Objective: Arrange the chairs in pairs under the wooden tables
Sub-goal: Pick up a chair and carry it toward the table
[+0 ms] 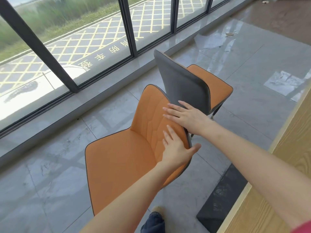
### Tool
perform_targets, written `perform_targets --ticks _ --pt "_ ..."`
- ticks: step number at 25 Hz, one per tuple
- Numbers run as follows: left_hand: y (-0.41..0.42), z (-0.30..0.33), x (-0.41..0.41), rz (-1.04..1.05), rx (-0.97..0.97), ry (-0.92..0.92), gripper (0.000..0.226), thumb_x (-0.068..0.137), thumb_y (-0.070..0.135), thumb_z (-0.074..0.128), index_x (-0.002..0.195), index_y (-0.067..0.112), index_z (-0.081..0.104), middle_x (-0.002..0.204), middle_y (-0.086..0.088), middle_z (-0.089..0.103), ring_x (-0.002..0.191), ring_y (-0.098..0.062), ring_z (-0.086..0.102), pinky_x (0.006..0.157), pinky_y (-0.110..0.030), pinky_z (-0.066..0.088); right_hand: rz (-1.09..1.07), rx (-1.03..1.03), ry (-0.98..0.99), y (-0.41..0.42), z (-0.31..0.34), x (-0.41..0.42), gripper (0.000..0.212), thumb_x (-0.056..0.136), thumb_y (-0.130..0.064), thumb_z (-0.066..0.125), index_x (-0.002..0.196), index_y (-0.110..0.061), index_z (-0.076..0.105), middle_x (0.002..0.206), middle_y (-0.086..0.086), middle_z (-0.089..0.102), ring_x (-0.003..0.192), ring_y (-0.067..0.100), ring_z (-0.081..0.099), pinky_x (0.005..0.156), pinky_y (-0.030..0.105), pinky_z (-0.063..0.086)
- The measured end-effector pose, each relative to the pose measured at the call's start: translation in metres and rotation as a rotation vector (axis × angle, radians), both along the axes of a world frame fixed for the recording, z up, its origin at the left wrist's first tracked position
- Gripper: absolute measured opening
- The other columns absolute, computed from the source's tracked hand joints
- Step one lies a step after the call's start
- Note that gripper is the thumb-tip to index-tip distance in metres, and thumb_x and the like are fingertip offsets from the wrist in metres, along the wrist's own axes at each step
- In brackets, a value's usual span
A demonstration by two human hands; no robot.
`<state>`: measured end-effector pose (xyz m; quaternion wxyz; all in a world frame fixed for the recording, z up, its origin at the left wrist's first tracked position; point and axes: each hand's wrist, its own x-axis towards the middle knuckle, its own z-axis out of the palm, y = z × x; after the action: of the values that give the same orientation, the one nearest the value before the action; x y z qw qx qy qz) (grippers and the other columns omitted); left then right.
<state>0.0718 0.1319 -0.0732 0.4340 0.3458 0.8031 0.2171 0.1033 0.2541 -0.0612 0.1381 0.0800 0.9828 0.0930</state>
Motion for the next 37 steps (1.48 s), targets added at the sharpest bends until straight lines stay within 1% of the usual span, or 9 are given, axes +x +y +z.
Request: perform_targets --ticks 6,12,15,18,19,21,23,33,37 --pt "0.009 -0.009 0.007 0.103 0.055 0.071 0.096 0.09 0.032 0.056 0.149 0.006 -0.015 0.16 -0.016 -0.001 0.146 -0.034 0.017 0.114 -0.043 0.028 -0.029 -0.002 0.001 -0.002 -0.006 -0.007 0.059 0.099 -0.01 0.04 0.15 -0.015 0.012 0.16 0.001 0.0 0.147 0.018 -0.008 0.12 0.039 0.001" --pt "-0.014 -0.007 0.007 0.023 0.073 0.06 0.095 0.089 0.028 0.056 0.15 0.008 -0.014 0.161 -0.015 0.002 0.147 -0.03 0.017 0.115 -0.042 0.027 -0.109 -0.008 0.035 -0.028 -0.003 0.002 0.054 0.099 -0.009 0.039 0.149 -0.013 0.019 0.16 0.003 0.003 0.147 0.019 -0.004 0.12 0.038 0.003" --pt "-0.042 -0.009 0.008 -0.047 0.065 0.08 0.094 0.089 0.033 0.055 0.151 0.01 -0.012 0.161 -0.013 0.003 0.143 -0.032 0.028 0.111 -0.044 0.033 -0.105 -0.057 0.107 -0.051 -0.007 0.013 0.053 0.092 -0.002 0.053 0.142 -0.009 0.038 0.156 0.007 0.023 0.146 0.024 0.014 0.118 0.043 0.014" --pt "-0.067 -0.011 0.007 -0.119 0.068 0.119 0.093 0.089 0.037 0.053 0.151 0.01 -0.01 0.161 -0.013 0.007 0.141 -0.033 0.033 0.108 -0.044 0.037 -0.153 0.032 0.185 -0.079 -0.004 0.016 0.062 0.063 -0.002 0.084 0.121 -0.007 0.063 0.137 0.011 0.054 0.13 0.027 0.047 0.103 0.049 0.042" --pt "-0.075 -0.01 0.007 -0.14 0.069 0.122 0.093 0.089 0.037 0.054 0.151 0.009 -0.01 0.161 -0.013 0.007 0.14 -0.033 0.035 0.107 -0.044 0.038 -0.189 0.045 0.134 -0.09 -0.003 0.018 0.063 0.069 -0.004 0.08 0.128 -0.008 0.057 0.144 0.011 0.047 0.136 0.026 0.04 0.108 0.048 0.037" --pt "-0.094 -0.01 0.008 -0.186 0.071 0.119 0.093 0.089 0.035 0.054 0.151 0.008 -0.011 0.161 -0.015 0.006 0.139 -0.034 0.036 0.106 -0.044 0.037 -0.226 0.031 0.028 -0.111 -0.005 0.023 0.061 0.093 -0.008 0.054 0.147 -0.013 0.026 0.159 0.005 0.012 0.147 0.021 0.006 0.119 0.044 0.009" --pt "-0.115 -0.01 0.008 -0.234 0.069 0.124 0.093 0.09 0.034 0.054 0.15 0.007 -0.012 0.161 -0.016 0.004 0.141 -0.034 0.033 0.108 -0.043 0.035 -0.283 0.042 -0.023 -0.135 -0.002 0.026 0.061 0.098 -0.01 0.043 0.15 -0.017 0.012 0.16 0.001 -0.002 0.147 0.018 -0.008 0.119 0.042 -0.002" --pt "-0.272 -0.019 -0.002 -0.428 0.124 0.128 0.097 0.086 0.032 0.058 0.151 0.01 -0.012 0.162 -0.012 0.003 0.138 -0.03 0.037 0.104 -0.04 0.043 -0.556 0.052 0.007 -0.31 -0.001 0.038 0.064 0.098 -0.013 0.043 0.15 -0.016 0.007 0.16 0.002 -0.005 0.146 0.019 -0.01 0.118 0.042 -0.004" --pt "-0.342 -0.019 -0.001 -0.459 0.138 0.098 0.099 0.085 0.025 0.059 0.151 0.012 -0.012 0.162 -0.01 0.005 0.144 -0.025 0.027 0.106 -0.037 0.038 -0.623 -0.004 0.062 -0.382 -0.005 0.048 0.062 0.097 -0.01 0.043 0.15 -0.014 0.01 0.16 0.003 -0.003 0.146 0.02 -0.01 0.119 0.042 -0.003"
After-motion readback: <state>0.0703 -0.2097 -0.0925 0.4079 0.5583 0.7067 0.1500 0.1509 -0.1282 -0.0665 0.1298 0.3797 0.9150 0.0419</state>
